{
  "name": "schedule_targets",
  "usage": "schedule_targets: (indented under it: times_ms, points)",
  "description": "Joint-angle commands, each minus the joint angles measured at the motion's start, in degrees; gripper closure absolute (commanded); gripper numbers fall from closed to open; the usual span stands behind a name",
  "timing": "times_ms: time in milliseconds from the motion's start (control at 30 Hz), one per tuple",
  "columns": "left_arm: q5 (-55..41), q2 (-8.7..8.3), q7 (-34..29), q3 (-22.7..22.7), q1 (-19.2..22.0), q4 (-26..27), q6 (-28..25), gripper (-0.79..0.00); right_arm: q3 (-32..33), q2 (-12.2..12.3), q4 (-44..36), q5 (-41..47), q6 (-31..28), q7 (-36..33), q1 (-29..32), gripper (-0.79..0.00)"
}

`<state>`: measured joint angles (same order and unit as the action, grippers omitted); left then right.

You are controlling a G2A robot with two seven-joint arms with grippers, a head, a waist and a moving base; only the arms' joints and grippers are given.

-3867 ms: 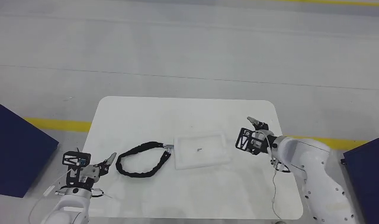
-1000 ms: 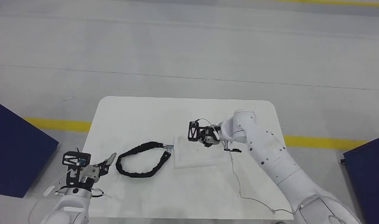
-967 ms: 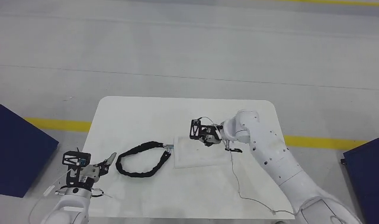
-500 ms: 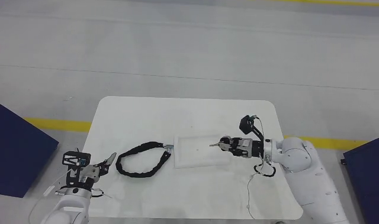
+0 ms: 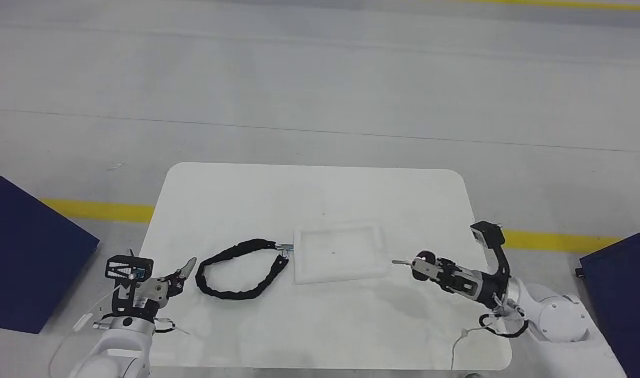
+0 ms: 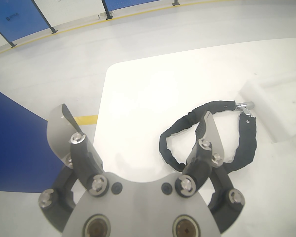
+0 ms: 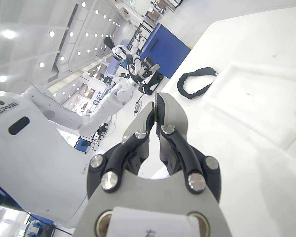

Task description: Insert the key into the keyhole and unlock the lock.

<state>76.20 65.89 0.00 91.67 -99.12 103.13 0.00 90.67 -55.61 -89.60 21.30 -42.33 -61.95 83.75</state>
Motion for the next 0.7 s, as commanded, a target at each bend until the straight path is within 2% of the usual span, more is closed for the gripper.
schedule_targets:
  times_ms: [0,433,533,667]
  points:
    - [0.0,0.0,0.0,0.0,0.0,0.0,0.0,-0.785,0.0,0.0,0.0,0.1,-0.1,0.1,0.0,0.0]
    - [0.2,-0.02,0.2,0.2,0.4,0.4,-0.2,-0.785,0.0,0.0,0.0,0.1,-0.1,0.1,0.0,0.0]
    - [2.5,-0.4,-3.3,0.8,3.7,1.5,-4.1,-0.785,0.0,0.0,0.0,0.1,-0.1,0.1,0.0,0.0]
    - [5.3,-0.96,-12.0,-0.4,11.9,0.6,-12.5,-0.785,0.0,0.0,0.0,0.1,-0.1,0.1,0.0,0.0]
